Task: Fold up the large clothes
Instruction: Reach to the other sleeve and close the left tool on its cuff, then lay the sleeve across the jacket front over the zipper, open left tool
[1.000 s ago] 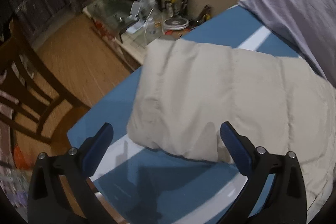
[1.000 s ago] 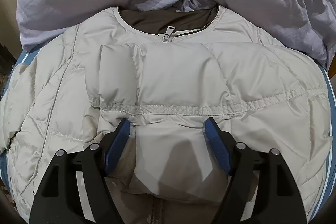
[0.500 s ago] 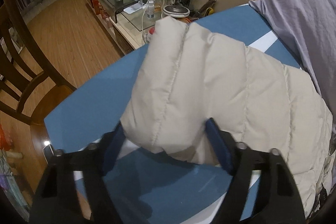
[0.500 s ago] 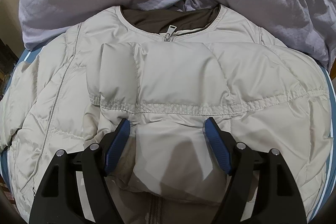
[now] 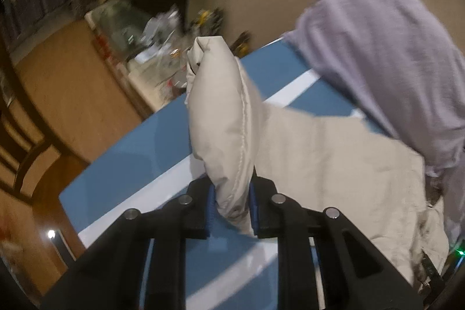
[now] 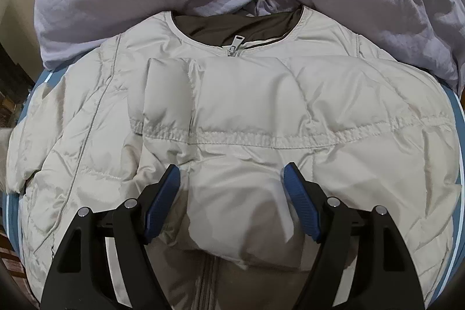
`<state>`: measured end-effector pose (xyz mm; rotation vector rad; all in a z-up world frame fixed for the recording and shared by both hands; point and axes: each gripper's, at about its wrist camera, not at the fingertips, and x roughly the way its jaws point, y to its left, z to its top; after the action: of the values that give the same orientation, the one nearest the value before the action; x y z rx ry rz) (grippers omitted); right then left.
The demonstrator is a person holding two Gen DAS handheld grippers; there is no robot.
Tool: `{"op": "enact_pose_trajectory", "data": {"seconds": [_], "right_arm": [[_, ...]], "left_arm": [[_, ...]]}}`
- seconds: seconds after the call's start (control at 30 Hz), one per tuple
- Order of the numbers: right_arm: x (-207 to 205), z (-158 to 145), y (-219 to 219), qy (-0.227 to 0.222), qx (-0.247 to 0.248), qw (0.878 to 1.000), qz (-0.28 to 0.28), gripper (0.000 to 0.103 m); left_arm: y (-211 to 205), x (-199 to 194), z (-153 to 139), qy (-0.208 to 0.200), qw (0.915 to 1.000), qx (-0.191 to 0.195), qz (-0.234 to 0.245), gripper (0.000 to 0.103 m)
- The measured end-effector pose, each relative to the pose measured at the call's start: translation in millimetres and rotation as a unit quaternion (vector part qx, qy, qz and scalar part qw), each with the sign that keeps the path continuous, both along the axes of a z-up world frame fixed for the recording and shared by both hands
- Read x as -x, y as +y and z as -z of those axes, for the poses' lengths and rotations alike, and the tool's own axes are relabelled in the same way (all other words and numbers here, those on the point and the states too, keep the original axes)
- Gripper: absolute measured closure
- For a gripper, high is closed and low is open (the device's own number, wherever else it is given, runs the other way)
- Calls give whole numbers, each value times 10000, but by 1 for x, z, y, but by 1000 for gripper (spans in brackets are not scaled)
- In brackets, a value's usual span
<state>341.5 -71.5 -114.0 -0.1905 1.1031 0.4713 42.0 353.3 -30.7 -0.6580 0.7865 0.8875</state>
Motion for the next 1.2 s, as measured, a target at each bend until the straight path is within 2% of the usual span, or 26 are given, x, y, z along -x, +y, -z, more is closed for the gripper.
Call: {"op": "enact_pose_trajectory", "data": {"seconds": [0.2, 0.3, 0.47, 0.7, 0.97, 1.2], "right_arm": [[5, -16, -4, 5, -37, 10000, -76, 28], [7, -22, -12, -14, -52, 10000, -83, 28], [9, -34, -28, -112, -120, 9999, -21, 27], [11, -48, -52, -324, -117, 9993, 170, 27], [11, -52, -84, -395, -140, 9979, 497, 27], [13, -50, -104, -360, -156, 9969, 689, 27]], "left_arm": [[-46, -55, -55, -494, 9938, -435, 899, 84], [-82, -88, -78, -735, 9840, -521, 1534, 84], [-139, -135, -93, -910, 9650, -566, 2393, 84], [-212, -181, -88, -1024, 9350, -423, 3370, 85], [-277, -216, -57, -827, 9087, -68, 4091, 85], [-315, -237, -5, -206, 9009, 210, 4330, 85]]}}
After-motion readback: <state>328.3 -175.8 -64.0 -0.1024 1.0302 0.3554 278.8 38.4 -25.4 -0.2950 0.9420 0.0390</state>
